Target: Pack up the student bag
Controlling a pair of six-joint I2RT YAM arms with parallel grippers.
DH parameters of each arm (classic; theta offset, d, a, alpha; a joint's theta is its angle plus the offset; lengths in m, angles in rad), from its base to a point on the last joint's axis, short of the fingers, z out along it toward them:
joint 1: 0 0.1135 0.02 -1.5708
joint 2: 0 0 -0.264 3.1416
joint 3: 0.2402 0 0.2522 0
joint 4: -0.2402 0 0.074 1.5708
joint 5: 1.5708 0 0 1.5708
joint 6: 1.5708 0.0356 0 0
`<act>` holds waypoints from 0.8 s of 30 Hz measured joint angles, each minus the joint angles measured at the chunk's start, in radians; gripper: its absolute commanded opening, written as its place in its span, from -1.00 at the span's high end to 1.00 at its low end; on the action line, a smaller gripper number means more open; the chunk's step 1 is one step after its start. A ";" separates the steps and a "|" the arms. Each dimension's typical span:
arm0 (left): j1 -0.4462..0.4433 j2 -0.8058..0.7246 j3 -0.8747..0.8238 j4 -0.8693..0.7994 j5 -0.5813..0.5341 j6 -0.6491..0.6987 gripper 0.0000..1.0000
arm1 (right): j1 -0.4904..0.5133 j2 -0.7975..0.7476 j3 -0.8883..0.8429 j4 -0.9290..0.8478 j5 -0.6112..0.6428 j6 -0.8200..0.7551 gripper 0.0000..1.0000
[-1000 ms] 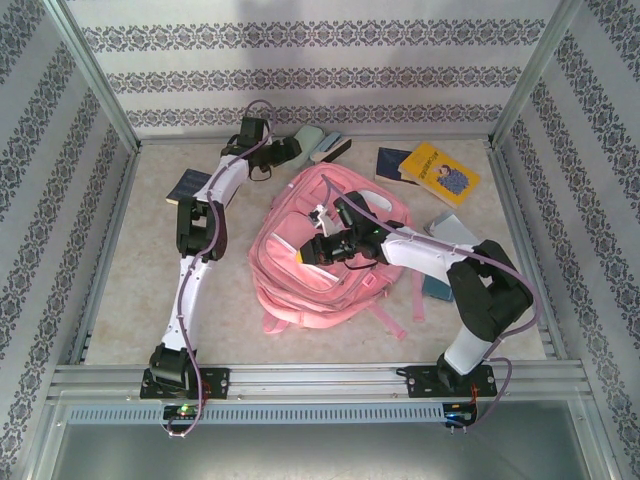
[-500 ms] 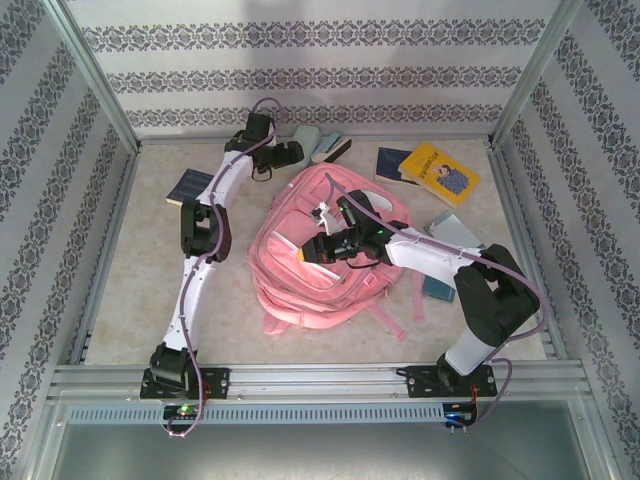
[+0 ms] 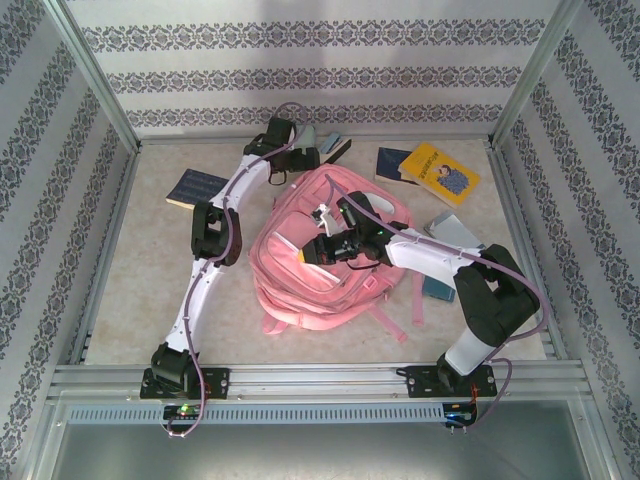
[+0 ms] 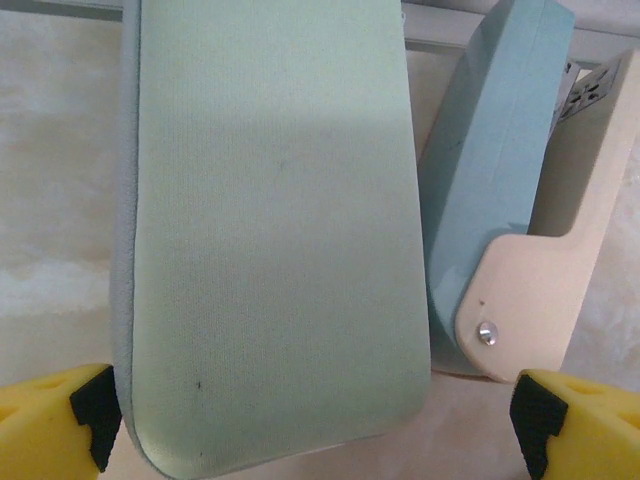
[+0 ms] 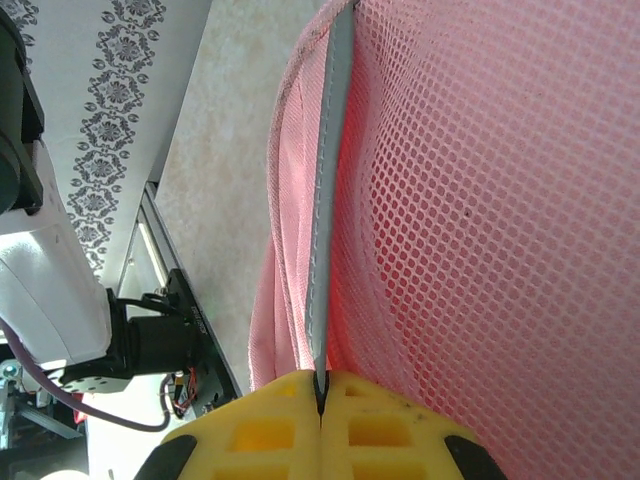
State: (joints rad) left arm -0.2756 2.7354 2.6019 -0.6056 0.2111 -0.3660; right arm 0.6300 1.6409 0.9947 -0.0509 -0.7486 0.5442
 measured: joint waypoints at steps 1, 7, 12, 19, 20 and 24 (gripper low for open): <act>0.000 0.004 0.011 0.000 -0.003 0.000 -1.00 | 0.000 0.000 -0.002 0.000 0.000 0.000 1.00; -0.002 0.054 0.110 0.002 -0.059 0.017 -1.00 | 0.000 0.000 -0.002 0.000 0.000 0.000 1.00; -0.019 0.109 0.166 -0.005 -0.109 0.056 -0.99 | -0.009 0.000 -0.002 0.001 -0.001 0.000 1.00; -0.024 0.115 0.185 -0.023 -0.134 0.075 -0.57 | -0.013 0.003 -0.002 0.004 -0.009 0.004 1.00; -0.023 0.115 0.185 -0.028 -0.136 0.075 -0.49 | -0.013 0.003 -0.002 0.004 -0.009 0.004 1.00; -0.015 0.115 0.187 -0.041 -0.117 0.070 -0.42 | -0.013 0.003 -0.002 0.005 -0.012 0.004 1.00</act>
State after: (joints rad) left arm -0.2905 2.8502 2.7884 -0.6468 0.0940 -0.2958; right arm 0.6170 1.6444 0.9924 -0.0463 -0.7609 0.5480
